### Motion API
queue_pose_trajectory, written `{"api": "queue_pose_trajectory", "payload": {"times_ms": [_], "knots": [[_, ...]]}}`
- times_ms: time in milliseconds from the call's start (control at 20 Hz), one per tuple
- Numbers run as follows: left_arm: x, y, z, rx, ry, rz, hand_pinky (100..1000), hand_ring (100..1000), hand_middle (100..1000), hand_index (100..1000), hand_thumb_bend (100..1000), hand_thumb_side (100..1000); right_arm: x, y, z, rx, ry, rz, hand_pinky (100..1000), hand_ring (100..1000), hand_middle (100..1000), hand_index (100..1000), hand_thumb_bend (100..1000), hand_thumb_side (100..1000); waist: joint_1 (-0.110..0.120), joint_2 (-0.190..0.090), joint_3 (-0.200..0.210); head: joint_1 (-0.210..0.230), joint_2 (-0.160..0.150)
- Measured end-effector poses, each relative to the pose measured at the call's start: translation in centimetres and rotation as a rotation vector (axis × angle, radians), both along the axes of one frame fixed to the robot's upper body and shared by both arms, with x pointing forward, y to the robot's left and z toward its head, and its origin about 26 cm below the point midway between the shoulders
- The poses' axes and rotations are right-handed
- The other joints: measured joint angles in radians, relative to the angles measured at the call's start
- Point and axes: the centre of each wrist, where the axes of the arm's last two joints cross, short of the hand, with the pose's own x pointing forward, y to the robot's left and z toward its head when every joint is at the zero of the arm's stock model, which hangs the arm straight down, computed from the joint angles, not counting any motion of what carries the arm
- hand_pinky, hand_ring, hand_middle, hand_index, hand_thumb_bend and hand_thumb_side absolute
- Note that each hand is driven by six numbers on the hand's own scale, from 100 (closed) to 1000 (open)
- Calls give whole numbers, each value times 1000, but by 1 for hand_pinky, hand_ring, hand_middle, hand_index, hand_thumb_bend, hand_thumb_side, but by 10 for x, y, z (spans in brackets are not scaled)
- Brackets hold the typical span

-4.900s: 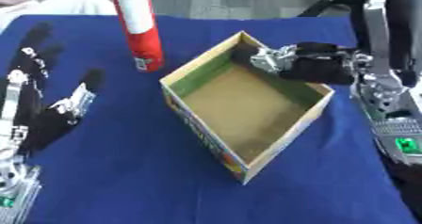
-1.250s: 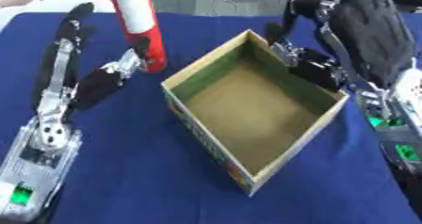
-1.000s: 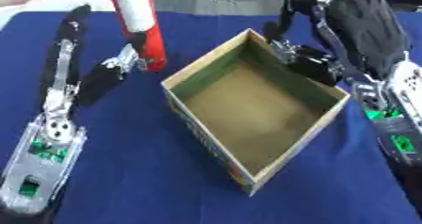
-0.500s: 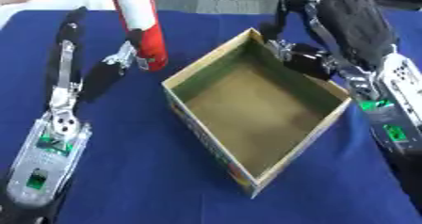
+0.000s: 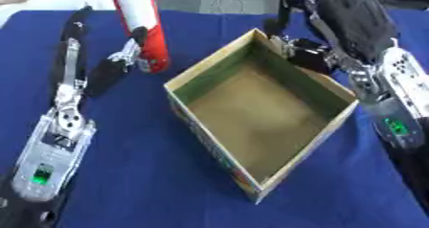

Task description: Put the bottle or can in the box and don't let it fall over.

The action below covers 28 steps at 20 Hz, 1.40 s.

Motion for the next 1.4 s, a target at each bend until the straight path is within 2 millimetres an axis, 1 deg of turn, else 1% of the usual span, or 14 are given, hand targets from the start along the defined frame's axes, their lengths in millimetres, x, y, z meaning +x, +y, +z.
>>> {"api": "queue_pose_trajectory", "payload": {"times_ms": [100, 250, 600, 850, 1200, 1400], "knots": [[3, 1, 1, -2, 2, 10, 1000, 999, 1000, 983, 571, 542, 4, -1, 1, 4, 7, 1, 596, 281, 854, 381, 109, 100, 0, 4, 2, 0, -1], [5, 2, 1, -10, 2, 32, 1000, 993, 1000, 982, 564, 558, 8, -1, 1, 5, 17, 14, 596, 285, 854, 381, 100, 100, 1, 7, 4, 0, -4], [11, 3, 4, -29, -10, 72, 1000, 984, 1000, 977, 561, 561, 18, -1, 7, -1, 23, 43, 595, 290, 852, 379, 100, 100, 0, 18, 5, 0, -8], [17, 2, 9, -37, -17, 88, 1000, 983, 1000, 976, 573, 528, 26, -2, 11, 0, 29, 59, 597, 287, 857, 378, 100, 100, 0, 27, 6, 0, -9], [26, 3, 17, -48, -25, 111, 1000, 975, 1000, 973, 555, 545, 38, -5, 18, 12, 41, 84, 603, 289, 859, 376, 100, 100, -1, 38, 11, 0, -21], [31, 2, 19, -56, -25, 116, 1000, 974, 1000, 972, 554, 536, 44, -7, 21, 15, 44, 86, 601, 291, 861, 375, 100, 100, -1, 45, 12, 2, -26]]}}
